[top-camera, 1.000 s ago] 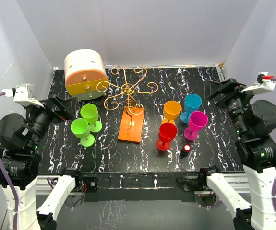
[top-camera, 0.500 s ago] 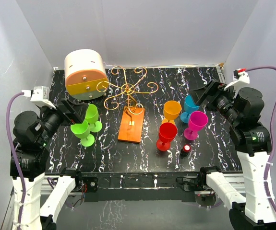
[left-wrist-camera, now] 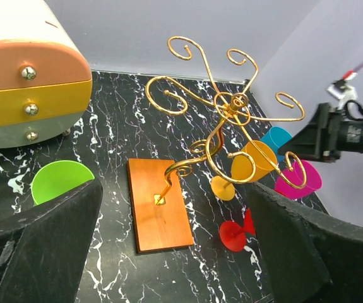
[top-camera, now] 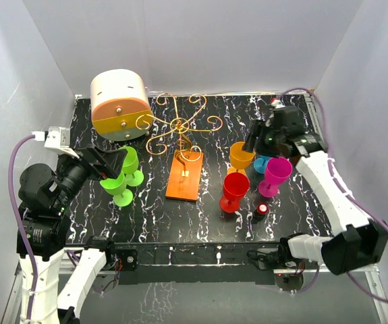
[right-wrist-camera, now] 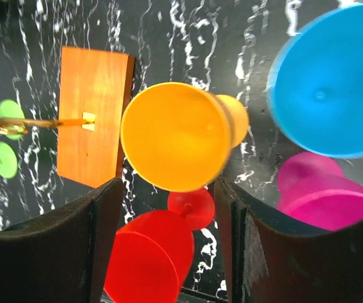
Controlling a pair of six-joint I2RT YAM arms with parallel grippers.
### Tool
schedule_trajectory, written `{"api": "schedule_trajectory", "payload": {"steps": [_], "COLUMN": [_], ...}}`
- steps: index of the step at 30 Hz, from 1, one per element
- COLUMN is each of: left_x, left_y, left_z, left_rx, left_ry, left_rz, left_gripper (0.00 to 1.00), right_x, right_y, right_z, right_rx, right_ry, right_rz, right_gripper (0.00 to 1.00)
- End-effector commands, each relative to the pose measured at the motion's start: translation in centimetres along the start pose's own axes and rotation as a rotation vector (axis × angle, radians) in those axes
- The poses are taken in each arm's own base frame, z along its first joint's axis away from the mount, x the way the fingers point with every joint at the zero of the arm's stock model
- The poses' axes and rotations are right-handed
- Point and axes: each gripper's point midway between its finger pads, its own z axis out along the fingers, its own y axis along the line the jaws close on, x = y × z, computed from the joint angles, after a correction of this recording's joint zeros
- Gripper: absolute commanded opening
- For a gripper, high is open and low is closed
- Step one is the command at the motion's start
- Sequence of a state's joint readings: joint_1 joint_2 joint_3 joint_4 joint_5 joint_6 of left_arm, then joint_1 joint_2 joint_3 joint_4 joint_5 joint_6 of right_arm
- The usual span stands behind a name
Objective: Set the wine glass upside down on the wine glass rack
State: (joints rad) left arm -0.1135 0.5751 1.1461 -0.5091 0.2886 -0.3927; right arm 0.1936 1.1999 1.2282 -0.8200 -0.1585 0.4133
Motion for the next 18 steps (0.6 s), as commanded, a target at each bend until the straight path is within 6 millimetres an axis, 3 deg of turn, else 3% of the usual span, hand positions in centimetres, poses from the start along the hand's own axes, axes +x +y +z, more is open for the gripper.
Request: {"api": "schedule_trajectory", "payload": {"steps": [1,6,12,18], "left_x": [-1.3,-1.4,-1.6,-2.0], "left_y": [-1.0,-0.9,-0.6,-0.8], "left_z": [0.0,0.0,0.1,0.1], "left_rx": [0.035,0.029,0.013,0.013], "left_ry": [-0.024,-0.018,-0.025,-0.030], "left_rz": [0.022,0.022,0.030,0.034], "left_gripper": [0.99,0.99,0.99,0.99], "right_x": [-1.0,-1.0,0.7,1.4], "right_y": [2.8,3.7,4.0,4.1], "right_z": [2.0,4.7,6.7,7.3], "right_rx": [0.023,0.094,0.171,0.224], "right_ry": [-0.058,-0.050,-0.001,0.019], "right_rz": [-0.076,-0.125,-0.206,-0.282], "right_gripper": [0.58,0.56,0.49,0.32]}}
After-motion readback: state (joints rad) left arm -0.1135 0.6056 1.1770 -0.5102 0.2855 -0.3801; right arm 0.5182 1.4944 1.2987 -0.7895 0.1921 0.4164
